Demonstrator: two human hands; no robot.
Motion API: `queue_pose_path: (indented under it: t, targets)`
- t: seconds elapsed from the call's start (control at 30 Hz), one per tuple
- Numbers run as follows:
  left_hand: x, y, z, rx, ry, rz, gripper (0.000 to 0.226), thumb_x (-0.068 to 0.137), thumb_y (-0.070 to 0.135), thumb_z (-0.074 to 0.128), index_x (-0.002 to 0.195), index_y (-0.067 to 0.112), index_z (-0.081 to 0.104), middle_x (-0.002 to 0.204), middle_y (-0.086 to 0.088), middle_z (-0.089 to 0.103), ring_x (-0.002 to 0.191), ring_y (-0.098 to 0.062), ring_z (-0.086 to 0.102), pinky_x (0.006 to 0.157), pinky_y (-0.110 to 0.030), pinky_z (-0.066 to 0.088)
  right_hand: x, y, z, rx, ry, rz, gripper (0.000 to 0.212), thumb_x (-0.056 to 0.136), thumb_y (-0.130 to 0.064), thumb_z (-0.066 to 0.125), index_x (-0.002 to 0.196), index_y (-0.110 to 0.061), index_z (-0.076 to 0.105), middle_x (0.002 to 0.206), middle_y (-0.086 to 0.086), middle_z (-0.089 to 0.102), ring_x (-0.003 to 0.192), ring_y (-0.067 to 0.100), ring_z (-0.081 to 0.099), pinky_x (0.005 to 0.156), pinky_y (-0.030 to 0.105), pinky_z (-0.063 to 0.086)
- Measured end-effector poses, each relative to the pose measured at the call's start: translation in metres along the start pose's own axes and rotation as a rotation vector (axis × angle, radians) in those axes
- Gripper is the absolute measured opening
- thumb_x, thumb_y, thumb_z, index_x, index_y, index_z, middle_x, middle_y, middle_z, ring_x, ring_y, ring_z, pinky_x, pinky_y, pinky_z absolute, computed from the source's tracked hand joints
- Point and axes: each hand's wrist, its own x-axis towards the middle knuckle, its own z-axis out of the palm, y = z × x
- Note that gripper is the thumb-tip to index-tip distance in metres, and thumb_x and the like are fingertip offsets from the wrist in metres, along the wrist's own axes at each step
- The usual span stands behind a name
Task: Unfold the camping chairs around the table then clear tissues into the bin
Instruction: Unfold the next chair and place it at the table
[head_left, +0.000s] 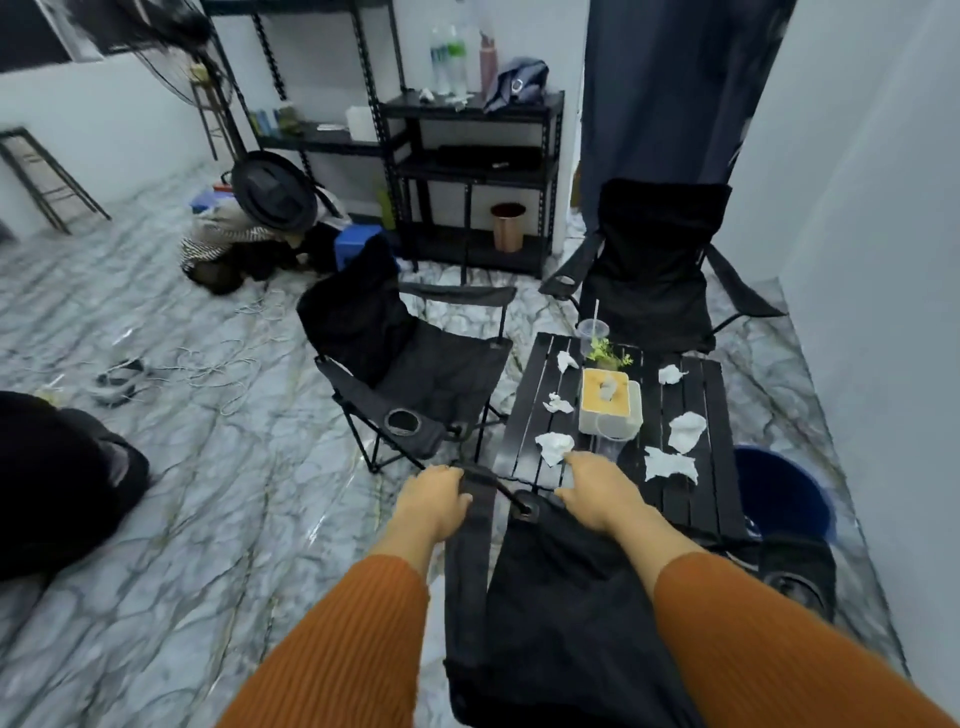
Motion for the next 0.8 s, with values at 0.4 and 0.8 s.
queue_pose_path:
  t: [0.4,0.8]
  targets:
    - [-0.045,-0.162,-0.059,-0.114,0.052,-0.221,0.041,0.097,0.033,0.047,0.133,0.014,0.050,0.138,-0.012,0.053,0.124,-0.032,0.052,0.099,-0.040,0.045,0.028,-0.179,0.033,-0.097,-0.060,-0.231,0.052,0.095,-0.033,0.053,0.140,-0.012,0.039,0.143,0.012,0.046,0.130,0.034,0.044,0.108,0.045,0.038]
    - [0.005,-0.326,-0.102,-0.048,0.000,-0.214,0.053,0.097,0.038,0.047,0.144,0.015,0.038,0.149,-0.010,0.042,0.134,-0.031,0.043,0.110,-0.044,0.038,0.101,-0.310,0.078,-0.006,-0.050,-0.149,0.052,0.093,-0.033,0.055,0.137,-0.009,0.041,0.140,0.014,0.048,0.126,0.036,0.046,0.101,0.047,0.043]
